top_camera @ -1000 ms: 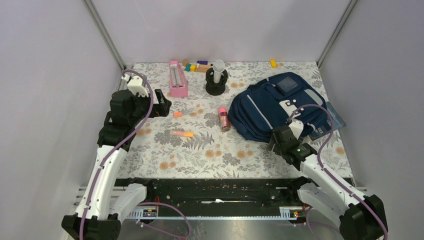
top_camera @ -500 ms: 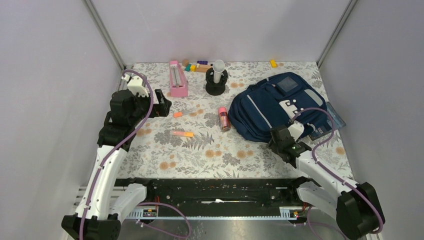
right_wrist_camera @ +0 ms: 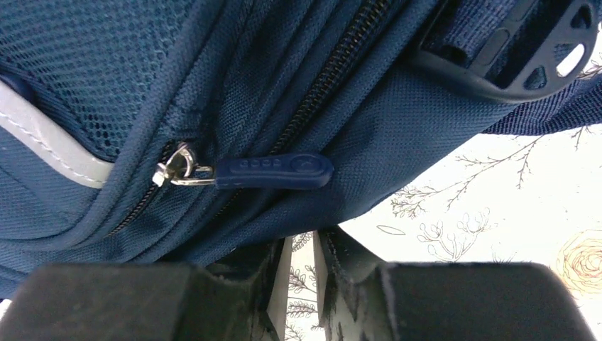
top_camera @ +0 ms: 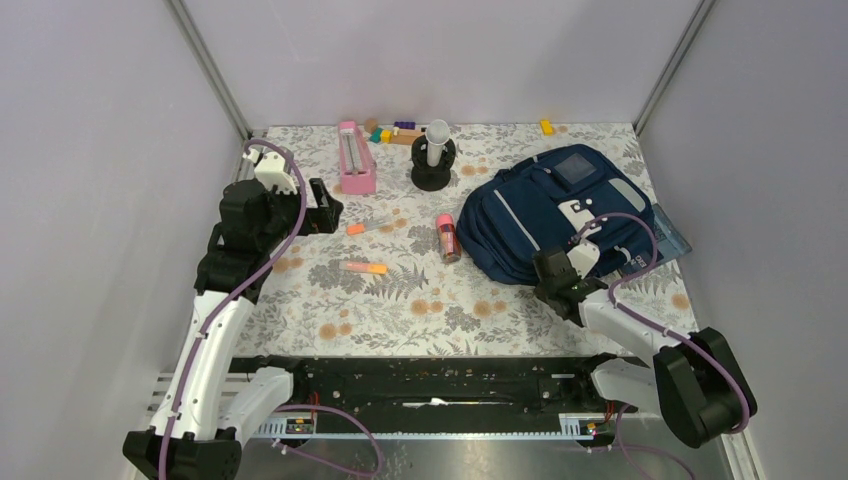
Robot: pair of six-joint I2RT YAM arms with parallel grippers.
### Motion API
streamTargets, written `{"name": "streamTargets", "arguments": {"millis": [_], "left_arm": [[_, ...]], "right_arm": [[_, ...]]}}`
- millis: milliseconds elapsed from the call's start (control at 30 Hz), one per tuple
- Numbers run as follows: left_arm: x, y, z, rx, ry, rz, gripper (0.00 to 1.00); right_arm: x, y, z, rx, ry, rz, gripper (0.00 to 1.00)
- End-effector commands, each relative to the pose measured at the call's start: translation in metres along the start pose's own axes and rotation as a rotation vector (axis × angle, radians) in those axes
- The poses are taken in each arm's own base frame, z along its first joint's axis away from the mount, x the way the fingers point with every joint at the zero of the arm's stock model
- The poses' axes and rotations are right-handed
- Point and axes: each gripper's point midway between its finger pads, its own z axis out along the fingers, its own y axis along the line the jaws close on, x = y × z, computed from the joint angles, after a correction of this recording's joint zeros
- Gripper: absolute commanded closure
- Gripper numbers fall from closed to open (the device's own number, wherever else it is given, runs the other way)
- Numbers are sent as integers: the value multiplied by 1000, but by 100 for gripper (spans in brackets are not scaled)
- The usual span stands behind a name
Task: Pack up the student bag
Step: Move the student bag to the center of the board, then unzip the student bag at the center of the board.
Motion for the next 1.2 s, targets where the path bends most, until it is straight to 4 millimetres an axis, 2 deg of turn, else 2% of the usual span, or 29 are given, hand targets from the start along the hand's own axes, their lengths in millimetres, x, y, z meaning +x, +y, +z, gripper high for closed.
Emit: {"name": "streamTargets", "arguments": {"millis": [0, 100, 167, 400, 600, 700, 900, 1067, 1167], "left_arm": [[-15, -8, -2, 40, -60, 21, 1], [-15, -9, -2, 43, -60, 21, 1], [-15, -9, -2, 44, -60, 19, 1], [-14, -12, -2, 58, -53, 16, 1], [-13, -14, -1, 65, -49, 19, 1], [-12, -15, 0, 69, -46, 20, 1], [-7, -24, 2, 99, -29, 34, 1], [1, -49, 3, 194, -23, 83, 1], [6, -71, 1, 283, -36, 135, 1]], "right_arm": [[-13, 2, 7, 4, -73, 26, 80], [-12, 4, 7, -11, -70, 18, 89], [-12, 5, 7, -13, -70, 14, 99], [-9, 10, 1, -58, -57, -18, 100], [-8, 28, -15, -154, -75, -44, 100], [-8, 41, -23, -184, -73, -76, 100], [-2, 80, -40, -270, -42, -144, 100], [11, 117, -61, -395, 47, -150, 100], [14, 130, -76, -461, 92, -115, 100]]}}
